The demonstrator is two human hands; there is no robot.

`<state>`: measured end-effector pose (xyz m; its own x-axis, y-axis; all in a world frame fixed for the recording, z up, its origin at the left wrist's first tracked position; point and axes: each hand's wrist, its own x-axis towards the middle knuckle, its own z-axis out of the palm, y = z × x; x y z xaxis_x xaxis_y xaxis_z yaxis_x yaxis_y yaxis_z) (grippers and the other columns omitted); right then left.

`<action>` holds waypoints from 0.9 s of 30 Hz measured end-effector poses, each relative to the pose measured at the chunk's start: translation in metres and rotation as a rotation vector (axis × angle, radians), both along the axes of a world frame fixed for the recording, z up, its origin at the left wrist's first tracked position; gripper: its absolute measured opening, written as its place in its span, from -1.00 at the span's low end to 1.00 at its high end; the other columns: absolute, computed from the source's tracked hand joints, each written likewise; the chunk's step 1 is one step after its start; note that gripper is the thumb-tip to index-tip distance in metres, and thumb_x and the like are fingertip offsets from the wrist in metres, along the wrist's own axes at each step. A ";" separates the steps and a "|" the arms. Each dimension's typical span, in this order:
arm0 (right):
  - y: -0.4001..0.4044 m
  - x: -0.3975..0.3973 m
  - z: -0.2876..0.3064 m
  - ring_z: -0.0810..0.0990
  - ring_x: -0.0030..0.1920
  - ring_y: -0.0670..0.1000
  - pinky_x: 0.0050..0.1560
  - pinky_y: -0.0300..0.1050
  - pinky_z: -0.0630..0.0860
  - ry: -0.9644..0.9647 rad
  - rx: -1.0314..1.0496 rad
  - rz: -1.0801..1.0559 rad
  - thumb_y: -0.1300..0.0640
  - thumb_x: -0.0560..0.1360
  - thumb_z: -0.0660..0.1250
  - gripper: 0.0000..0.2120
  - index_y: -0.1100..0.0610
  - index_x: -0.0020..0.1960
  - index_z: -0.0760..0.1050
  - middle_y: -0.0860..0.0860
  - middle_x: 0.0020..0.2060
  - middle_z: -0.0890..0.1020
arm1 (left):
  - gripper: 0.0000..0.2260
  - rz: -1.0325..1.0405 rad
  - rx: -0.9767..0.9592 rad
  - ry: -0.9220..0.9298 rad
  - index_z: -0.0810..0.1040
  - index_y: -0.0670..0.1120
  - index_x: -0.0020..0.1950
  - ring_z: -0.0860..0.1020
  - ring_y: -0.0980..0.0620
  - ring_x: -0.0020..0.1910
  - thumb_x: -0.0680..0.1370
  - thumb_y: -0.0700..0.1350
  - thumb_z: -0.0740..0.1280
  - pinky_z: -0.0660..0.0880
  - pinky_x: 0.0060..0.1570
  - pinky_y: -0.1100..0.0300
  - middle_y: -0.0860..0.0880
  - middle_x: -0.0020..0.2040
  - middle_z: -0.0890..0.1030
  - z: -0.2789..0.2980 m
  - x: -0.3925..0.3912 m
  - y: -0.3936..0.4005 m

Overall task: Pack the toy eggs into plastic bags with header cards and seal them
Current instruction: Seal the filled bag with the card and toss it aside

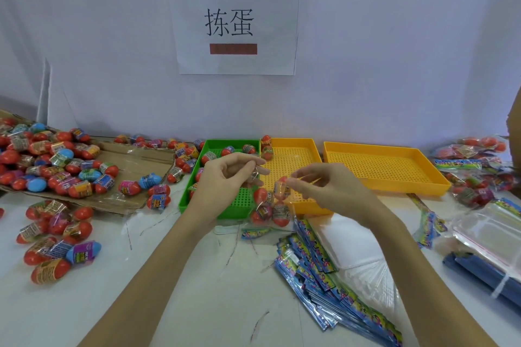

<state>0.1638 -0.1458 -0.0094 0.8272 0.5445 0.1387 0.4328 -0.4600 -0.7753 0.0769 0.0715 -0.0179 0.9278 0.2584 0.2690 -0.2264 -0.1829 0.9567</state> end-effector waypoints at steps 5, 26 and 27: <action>0.006 -0.002 -0.010 0.73 -0.16 -0.09 -0.28 -0.30 0.56 0.212 0.285 -0.012 -0.02 0.50 0.52 -0.83 0.07 -0.01 0.73 -0.04 -0.19 0.75 | -0.83 -0.009 -0.027 -0.001 0.69 -0.13 0.18 0.74 -0.03 -0.04 0.67 -0.13 0.34 0.65 -0.04 0.23 -0.02 0.00 0.77 -0.003 0.002 0.001; -0.014 0.007 -0.001 0.72 -0.17 0.02 -0.19 -0.26 0.61 0.261 0.405 0.010 0.13 0.48 0.52 -0.89 0.17 -0.06 0.74 0.12 -0.20 0.75 | -0.90 -0.023 -0.152 0.089 0.77 -0.17 0.00 0.74 -0.06 -0.11 0.50 -0.23 0.53 0.66 -0.11 0.24 -0.17 -0.06 0.76 -0.008 0.003 0.015; -0.015 0.008 -0.001 0.72 -0.17 0.03 -0.19 -0.25 0.61 0.261 0.407 0.019 0.12 0.47 0.52 -0.88 0.16 -0.05 0.74 0.13 -0.19 0.75 | -0.90 -0.027 -0.136 0.087 0.77 -0.17 0.00 0.74 -0.06 -0.11 0.50 -0.23 0.53 0.66 -0.11 0.24 -0.16 -0.06 0.76 -0.008 0.003 0.015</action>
<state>0.1714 -0.1606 -0.0102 0.8531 0.5045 0.1328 0.2051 -0.0904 -0.9746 0.0803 0.0867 -0.0262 0.9533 0.2613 0.1518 -0.1449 -0.0454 0.9884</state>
